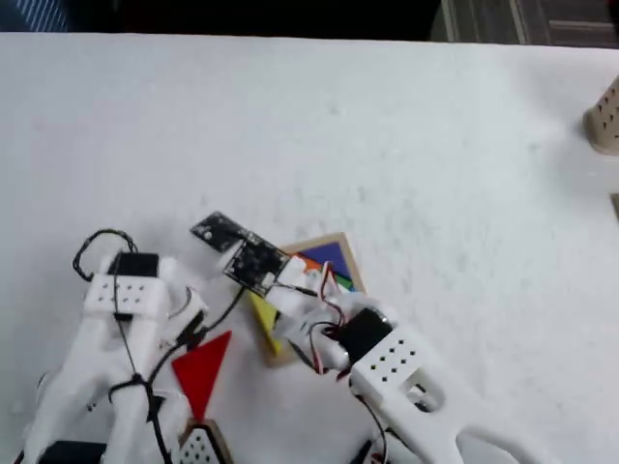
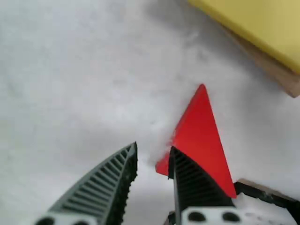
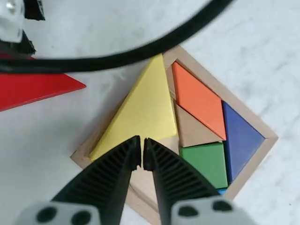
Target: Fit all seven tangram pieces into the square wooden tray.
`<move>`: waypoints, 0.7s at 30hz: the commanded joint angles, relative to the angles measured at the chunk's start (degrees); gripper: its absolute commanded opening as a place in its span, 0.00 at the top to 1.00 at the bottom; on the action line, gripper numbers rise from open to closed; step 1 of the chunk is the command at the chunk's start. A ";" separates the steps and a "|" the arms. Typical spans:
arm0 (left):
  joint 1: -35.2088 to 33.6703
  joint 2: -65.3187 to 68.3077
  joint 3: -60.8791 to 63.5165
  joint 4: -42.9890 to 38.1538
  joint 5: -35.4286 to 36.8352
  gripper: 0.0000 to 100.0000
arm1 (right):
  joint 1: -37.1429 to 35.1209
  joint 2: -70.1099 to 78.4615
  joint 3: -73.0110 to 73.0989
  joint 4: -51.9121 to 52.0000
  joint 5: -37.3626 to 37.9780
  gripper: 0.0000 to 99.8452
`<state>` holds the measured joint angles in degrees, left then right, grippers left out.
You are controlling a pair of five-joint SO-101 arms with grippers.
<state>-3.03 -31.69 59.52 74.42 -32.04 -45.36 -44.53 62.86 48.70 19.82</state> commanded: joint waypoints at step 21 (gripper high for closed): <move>18.77 9.98 1.67 0.18 -8.26 0.98 | 20.97 4.62 -11.16 2.51 -11.43 0.98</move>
<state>14.99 -28.53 63.47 75.91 -40.48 -29.01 -39.25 57.67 51.16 10.95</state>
